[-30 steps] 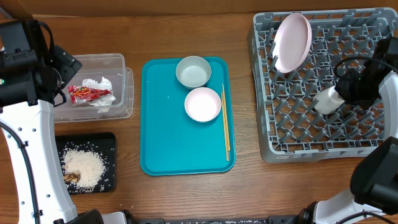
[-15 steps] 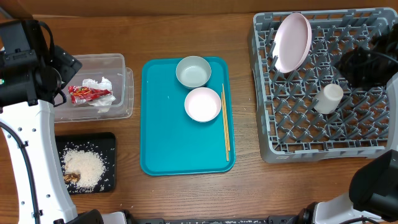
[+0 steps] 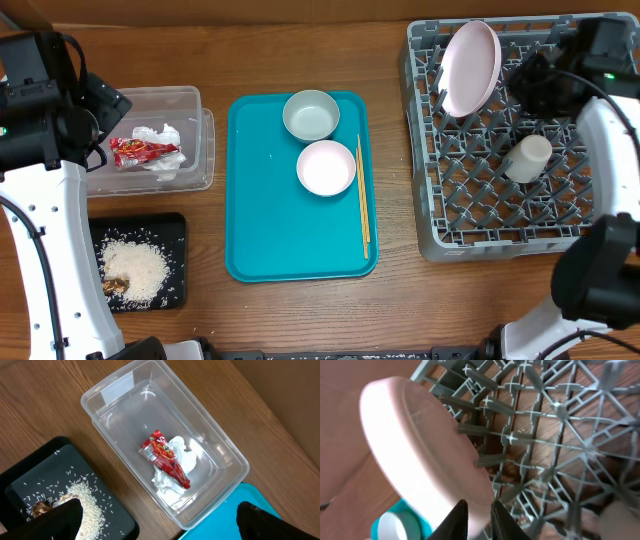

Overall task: Sort waste into correct bins and load items into the dishwasher
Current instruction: 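Raise the right gripper out of the rack and swing it back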

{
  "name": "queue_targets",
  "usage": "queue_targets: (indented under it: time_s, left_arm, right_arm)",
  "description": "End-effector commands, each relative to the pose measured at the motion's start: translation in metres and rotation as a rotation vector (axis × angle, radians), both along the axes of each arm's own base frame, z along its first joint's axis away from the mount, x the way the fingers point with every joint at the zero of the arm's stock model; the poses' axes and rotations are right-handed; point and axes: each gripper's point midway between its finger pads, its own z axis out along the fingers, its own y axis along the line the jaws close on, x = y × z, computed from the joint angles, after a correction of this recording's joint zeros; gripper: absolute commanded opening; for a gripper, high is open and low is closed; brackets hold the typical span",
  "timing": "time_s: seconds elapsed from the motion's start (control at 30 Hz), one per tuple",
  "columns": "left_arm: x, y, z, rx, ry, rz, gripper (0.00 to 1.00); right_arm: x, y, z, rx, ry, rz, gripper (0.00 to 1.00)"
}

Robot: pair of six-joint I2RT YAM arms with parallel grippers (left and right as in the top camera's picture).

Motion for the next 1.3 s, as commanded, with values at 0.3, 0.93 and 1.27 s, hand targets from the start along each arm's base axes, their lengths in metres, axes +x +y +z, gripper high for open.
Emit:
queue_targets:
  time_s: [0.3, 0.93, 1.27]
  left_arm:
    - [0.002, 0.000, 0.002, 0.003, -0.005, -0.010, 1.00]
    - [0.002, 0.000, 0.002, 0.003, -0.005, -0.010, 1.00]
    - [0.002, 0.000, 0.002, 0.003, -0.005, -0.010, 1.00]
  right_arm:
    - [0.014, 0.001, -0.009, -0.034, 0.011, -0.078, 0.19]
    - [-0.024, 0.021, 0.085, -0.041, -0.155, 0.026, 0.29]
    - [-0.065, 0.117, 0.143, 0.089, -0.308, 0.400, 0.85]
